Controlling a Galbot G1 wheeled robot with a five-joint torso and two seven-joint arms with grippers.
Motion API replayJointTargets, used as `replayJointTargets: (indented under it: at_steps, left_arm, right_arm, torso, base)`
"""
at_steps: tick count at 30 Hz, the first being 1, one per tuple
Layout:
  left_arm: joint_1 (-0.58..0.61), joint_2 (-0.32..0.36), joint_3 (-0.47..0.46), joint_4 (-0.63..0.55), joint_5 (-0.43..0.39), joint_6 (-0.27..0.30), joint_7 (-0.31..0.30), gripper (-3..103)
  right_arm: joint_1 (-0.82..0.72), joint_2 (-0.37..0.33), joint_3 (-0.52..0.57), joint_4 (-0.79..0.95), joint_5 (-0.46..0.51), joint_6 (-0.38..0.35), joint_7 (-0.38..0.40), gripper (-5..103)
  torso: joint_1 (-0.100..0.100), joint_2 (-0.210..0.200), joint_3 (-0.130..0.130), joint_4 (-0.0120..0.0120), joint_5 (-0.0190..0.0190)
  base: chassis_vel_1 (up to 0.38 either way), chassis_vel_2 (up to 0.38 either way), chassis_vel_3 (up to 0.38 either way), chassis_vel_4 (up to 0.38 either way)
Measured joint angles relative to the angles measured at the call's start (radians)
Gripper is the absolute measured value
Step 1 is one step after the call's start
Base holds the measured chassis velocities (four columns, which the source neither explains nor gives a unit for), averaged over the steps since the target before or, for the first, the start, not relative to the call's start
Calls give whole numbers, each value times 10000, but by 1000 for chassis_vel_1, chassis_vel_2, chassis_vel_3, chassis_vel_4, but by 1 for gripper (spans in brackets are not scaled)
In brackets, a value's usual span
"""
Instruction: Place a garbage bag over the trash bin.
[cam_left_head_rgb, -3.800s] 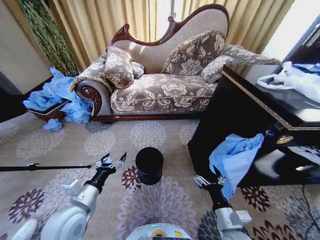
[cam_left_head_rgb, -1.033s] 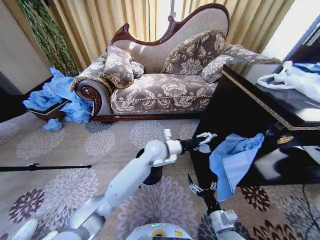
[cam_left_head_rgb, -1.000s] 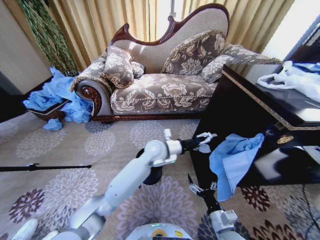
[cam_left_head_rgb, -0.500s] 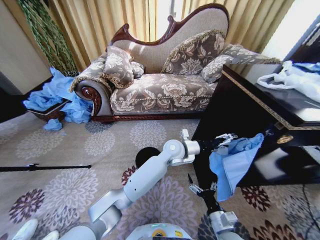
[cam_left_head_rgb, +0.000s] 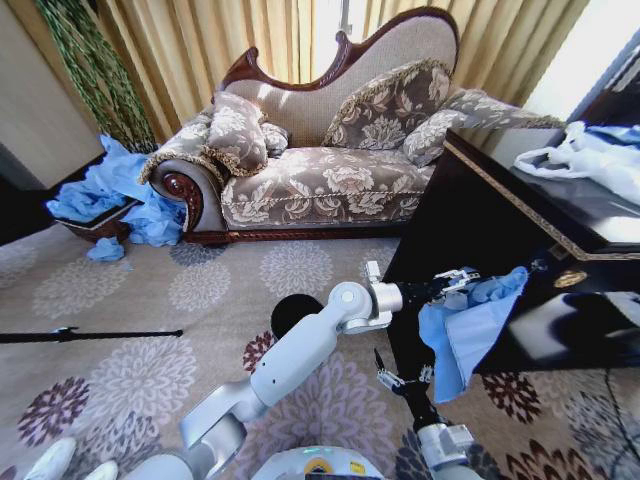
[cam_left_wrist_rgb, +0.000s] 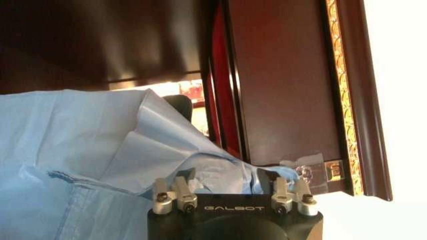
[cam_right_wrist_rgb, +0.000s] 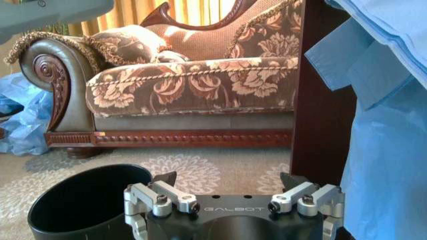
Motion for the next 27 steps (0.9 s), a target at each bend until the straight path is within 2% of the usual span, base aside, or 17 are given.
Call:
replayJointTargets:
  at_steps: [1,5,6,9,12,17,27]
  left_arm:
    - [0,0,0,0,0,0,0,68]
    - [40,-50,81,48,20,50,7,46]
    - [40,-50,81,48,20,50,7,46]
    - [80,-13,142,-11,37,68,16,30]
    - [93,13,159,-14,61,77,39,25]
    - [109,115,159,-41,130,77,180,4]
    - [168,304,113,-94,299,79,400,0]
  right_arm:
    - [0,0,0,0,0,0,0,100]
    - [0,-15,15,25,5,-7,0,100]
    - [0,-15,15,25,5,-7,0,100]
    - [-11,10,20,31,-2,-6,0,100]
    - [-6,21,19,28,-7,-5,0,100]
    - [33,40,7,-12,-27,-1,0,100]
    - [60,50,0,-72,-30,-3,0,100]
  torso:
    - [0,0,0,0,0]
    - [0,0,0,-1,0]
    - [0,0,0,-1,0]
    - [0,0,0,-1,0]
    - [0,0,0,-1,0]
    - [0,0,0,-1,0]
    - [0,0,0,-1,0]
  base:
    - [0,0,0,0]
    - [0,0,0,0]
    - [0,0,0,0]
    - [0,0,0,0]
    - [0,0,0,0]
    - [0,0,0,0]
    - [0,0,0,0]
